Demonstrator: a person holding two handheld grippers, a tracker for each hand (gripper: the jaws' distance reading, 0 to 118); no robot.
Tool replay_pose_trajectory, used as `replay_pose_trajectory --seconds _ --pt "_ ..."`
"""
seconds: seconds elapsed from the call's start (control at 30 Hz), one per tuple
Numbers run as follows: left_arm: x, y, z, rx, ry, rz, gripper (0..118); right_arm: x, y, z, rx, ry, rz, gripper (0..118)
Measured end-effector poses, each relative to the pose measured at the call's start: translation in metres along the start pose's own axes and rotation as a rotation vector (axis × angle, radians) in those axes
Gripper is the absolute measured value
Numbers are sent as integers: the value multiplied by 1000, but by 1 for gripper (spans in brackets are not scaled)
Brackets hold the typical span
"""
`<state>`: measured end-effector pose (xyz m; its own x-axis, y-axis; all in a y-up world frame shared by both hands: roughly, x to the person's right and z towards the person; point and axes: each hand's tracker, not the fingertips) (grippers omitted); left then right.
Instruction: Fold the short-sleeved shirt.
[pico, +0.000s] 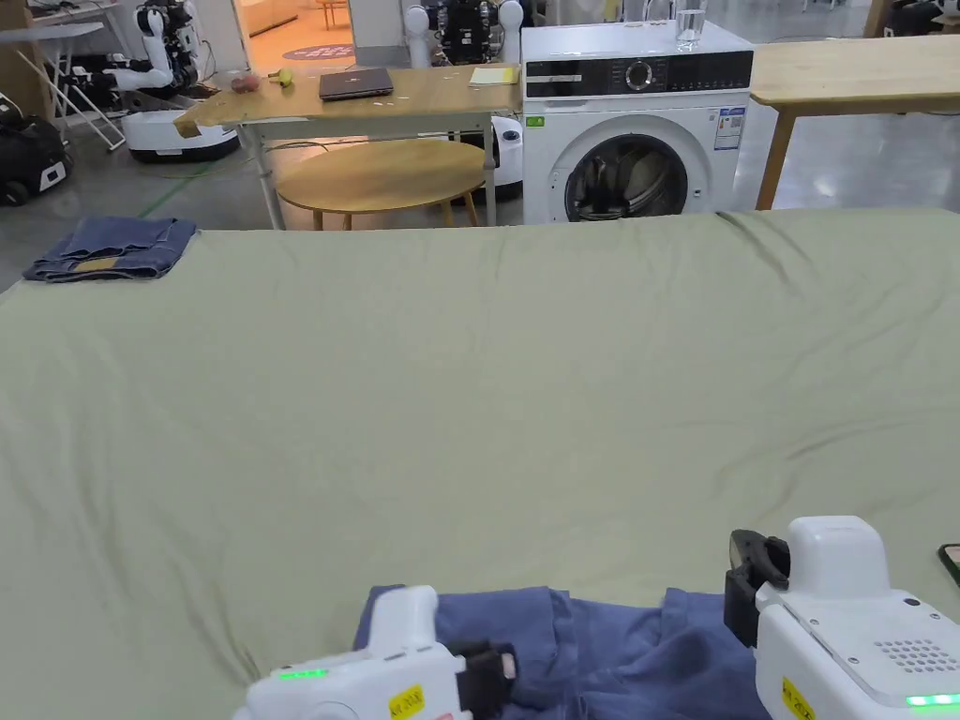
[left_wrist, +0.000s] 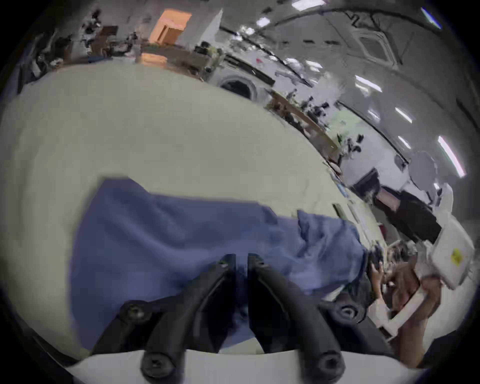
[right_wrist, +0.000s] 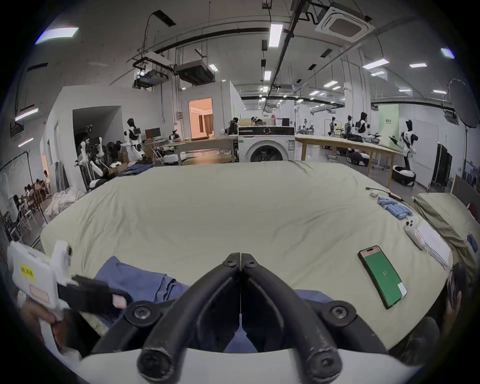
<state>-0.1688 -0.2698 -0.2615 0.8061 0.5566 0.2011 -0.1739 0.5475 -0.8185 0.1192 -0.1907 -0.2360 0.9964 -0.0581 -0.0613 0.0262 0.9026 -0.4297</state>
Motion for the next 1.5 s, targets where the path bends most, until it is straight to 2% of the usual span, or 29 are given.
replay_pose_trajectory --seconds 0.07,0.17,0.27,0.4,0.47,0.5,0.53,0.57,0.6,0.63,0.67,0.73,0.83,0.9,1.0,1.03,1.07,1.1,1.13,1.17,1.2,1.23,1.33,1.4,1.43,1.5 --pt "9 -9 -17 -34 -73 31 5 0 -1 1 -6 -2 4 0" --pt "24 -20 -34 -58 -42 -21 5 2 -2 1 -9 -5 5 0" --pt "24 -12 -12 -7 -24 -44 4 2 -3 3 -13 -7 16 0" --pt "-11 6 39 130 76 11 4 1 -6 1 -19 -5 24 0" --pt "-28 10 67 194 66 40 5 -2 -8 0 -22 5 22 0" --pt "-37 11 79 236 69 69 16 -4 -8 0 -23 11 25 0" --pt "-50 10 91 267 73 100 43 -6 -9 0 -24 16 26 0" --pt "-63 10 100 276 62 140 95 -7 -9 -1 -26 19 28 0" --pt "-79 8 104 263 44 204 118 -8 -10 -1 -27 23 29 0" --pt "-92 5 106 245 36 259 118 -10 -10 -2 -28 26 30 0" --pt "-105 1 109 328 36 307 118 -11 -10 -3 -31 29 30 0" --pt "-122 -7 102 215 61 388 118 -13 -11 -4 -35 35 33 0" --pt "-140 -20 72 117 -151 511 117 -14 -12 -3 -43 44 29 0" --pt "-146 -20 56 148 -267 511 118 -15 -13 -4 -44 42 33 0" --pt "-146 -17 30 83 -464 567 116 -14 -12 -3 -44 40 31 0" --pt "-119 -15 33 77 -477 576 108 -14 -12 -2 -44 39 30 0" --pt "-119 -15 30 87 -411 577 76 -14 -12 -1 -42 37 32 0" --pt "-121 -15 27 80 -335 595 33 -13 -11 0 -41 34 34 0" --pt "-122 -16 23 67 -240 604 9 -13 -10 1 -40 32 35 0" --pt "-122 -18 25 65 -221 603 9 -12 -10 2 -39 29 35 0" --pt "-122 -18 28 82 -300 604 8 -11 -9 2 -40 26 35 0" --pt "-118 -17 33 119 -319 618 8 -10 -9 2 -41 22 36 0" --pt "-114 -12 64 223 -270 612 7 -8 -9 1 -43 11 40 0" --pt "-123 -3 89 291 -191 595 7 -8 -9 1 -43 9 38 0" --pt "-144 5 101 312 -132 535 7 -8 -9 1 -43 9 38 0" --pt "-150 18 126 302 33 373 7 -11 -8 0 -42 12 44 0"
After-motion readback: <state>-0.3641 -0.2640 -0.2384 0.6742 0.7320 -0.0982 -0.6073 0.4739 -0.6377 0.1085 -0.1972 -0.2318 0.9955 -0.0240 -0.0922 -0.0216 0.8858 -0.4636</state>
